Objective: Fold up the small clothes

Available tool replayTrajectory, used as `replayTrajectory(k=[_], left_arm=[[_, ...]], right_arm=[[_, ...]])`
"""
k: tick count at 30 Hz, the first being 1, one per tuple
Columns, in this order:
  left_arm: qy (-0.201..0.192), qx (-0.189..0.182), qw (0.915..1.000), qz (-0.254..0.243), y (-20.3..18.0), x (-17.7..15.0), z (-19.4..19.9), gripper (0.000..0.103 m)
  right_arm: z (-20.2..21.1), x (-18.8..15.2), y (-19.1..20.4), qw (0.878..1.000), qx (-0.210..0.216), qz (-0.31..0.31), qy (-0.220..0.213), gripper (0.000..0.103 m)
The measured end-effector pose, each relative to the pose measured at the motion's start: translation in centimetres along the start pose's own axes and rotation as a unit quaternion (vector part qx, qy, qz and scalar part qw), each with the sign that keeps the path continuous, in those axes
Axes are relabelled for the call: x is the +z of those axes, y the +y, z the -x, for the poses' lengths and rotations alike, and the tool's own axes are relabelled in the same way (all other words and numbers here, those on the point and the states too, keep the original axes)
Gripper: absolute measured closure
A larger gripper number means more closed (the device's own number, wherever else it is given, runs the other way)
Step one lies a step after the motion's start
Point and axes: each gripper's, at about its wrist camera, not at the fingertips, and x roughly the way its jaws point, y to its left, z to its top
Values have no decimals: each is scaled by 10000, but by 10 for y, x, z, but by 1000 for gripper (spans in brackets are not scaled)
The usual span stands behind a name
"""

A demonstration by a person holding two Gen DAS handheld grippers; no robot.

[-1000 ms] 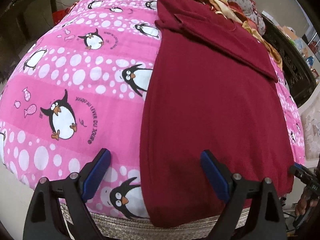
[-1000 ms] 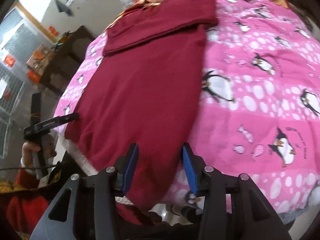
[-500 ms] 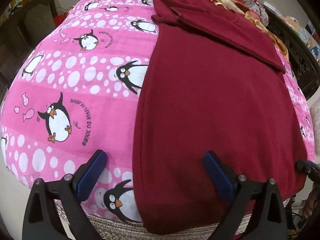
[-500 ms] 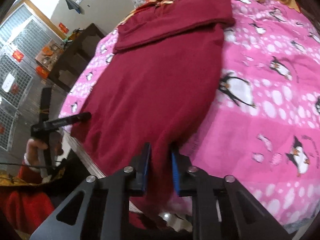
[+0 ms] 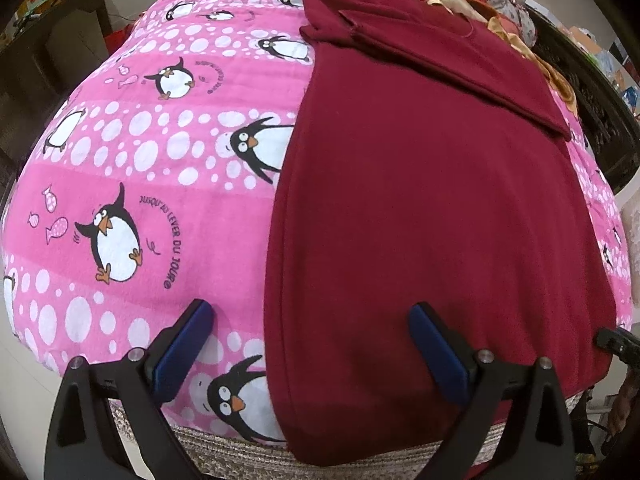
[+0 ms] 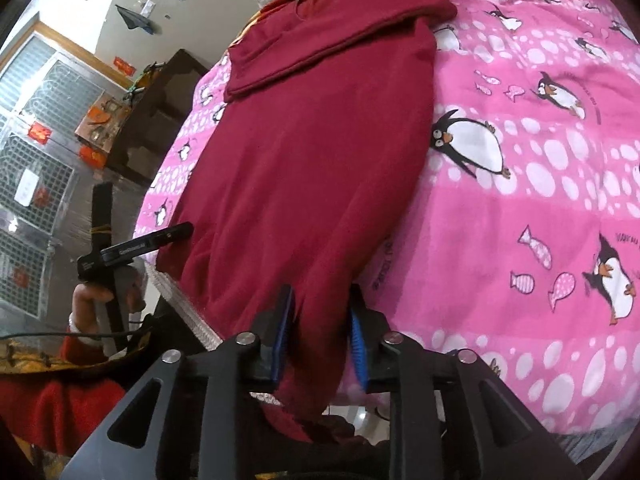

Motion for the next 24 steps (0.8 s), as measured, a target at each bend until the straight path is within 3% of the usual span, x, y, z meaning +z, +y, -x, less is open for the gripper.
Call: replayTrajectory(k=[14,16,18,20,22,24], left_arm=[[200,-351,9992,-52,8,-11,5,3],[212,-363,9991,-74,8,-11,5,6],[243,-367,9990,-65,10,-10,8,15],[295,-510,9983,-23,15,-8,13,23],[344,-661,9972,48,21,-7,14,24],[373,-728,9966,126,27,-4,13,24]], right_arm=[[-6,5,-4,9998,157,-32,76,54],[-9,3,-1,9998,177,10,18,54],[-11,2,1,9997,236,-20,-17,54],[-9,0,3,9986,520,-20,-26,56],[-5,-3,6,9967,813,64,-2,56],[-7,-4,6,9975,703,117,41,56]])
